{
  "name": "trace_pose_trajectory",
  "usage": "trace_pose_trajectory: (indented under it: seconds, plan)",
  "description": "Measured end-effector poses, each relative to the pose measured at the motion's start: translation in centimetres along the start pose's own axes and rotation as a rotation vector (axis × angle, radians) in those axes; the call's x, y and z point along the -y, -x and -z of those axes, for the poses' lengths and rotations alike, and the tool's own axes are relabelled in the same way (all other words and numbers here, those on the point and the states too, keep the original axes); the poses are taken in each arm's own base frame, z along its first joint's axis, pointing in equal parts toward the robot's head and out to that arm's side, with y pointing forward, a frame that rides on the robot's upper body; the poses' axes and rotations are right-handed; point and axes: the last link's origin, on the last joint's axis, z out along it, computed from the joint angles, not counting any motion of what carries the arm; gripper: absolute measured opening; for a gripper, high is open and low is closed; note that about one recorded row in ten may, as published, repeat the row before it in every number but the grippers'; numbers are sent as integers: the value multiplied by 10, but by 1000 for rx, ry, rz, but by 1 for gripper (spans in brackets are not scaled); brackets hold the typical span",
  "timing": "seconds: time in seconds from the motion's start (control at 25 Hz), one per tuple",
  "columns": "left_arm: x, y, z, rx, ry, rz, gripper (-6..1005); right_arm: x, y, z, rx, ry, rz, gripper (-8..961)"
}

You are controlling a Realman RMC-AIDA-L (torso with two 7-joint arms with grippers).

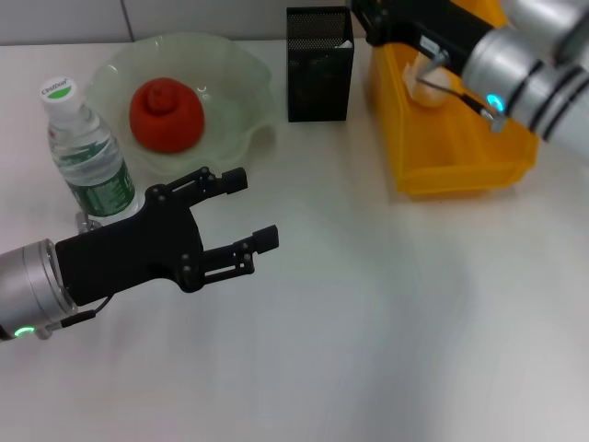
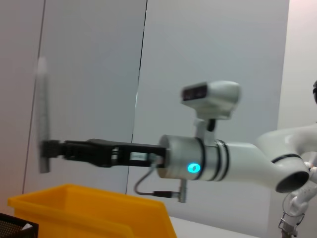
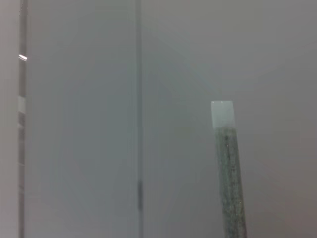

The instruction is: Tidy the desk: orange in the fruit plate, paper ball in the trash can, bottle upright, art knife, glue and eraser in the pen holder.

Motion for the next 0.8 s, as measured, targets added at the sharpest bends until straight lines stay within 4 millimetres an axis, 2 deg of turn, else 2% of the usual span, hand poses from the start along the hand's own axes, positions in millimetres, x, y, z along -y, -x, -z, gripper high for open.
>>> trace_pose_trajectory:
  seconds: [0.16,0.28,0.8]
  plan:
    - [1,-1,0,-6,-6,0,819,3,7,-22,-48,-35,16,145]
    - [1,-1,-1,-9,-7,1,819,4,11,-30,-62,-44,26,145]
    - [0,-2,-2,-16,-1,2,818,3,17,-38,-64,-44,38,145]
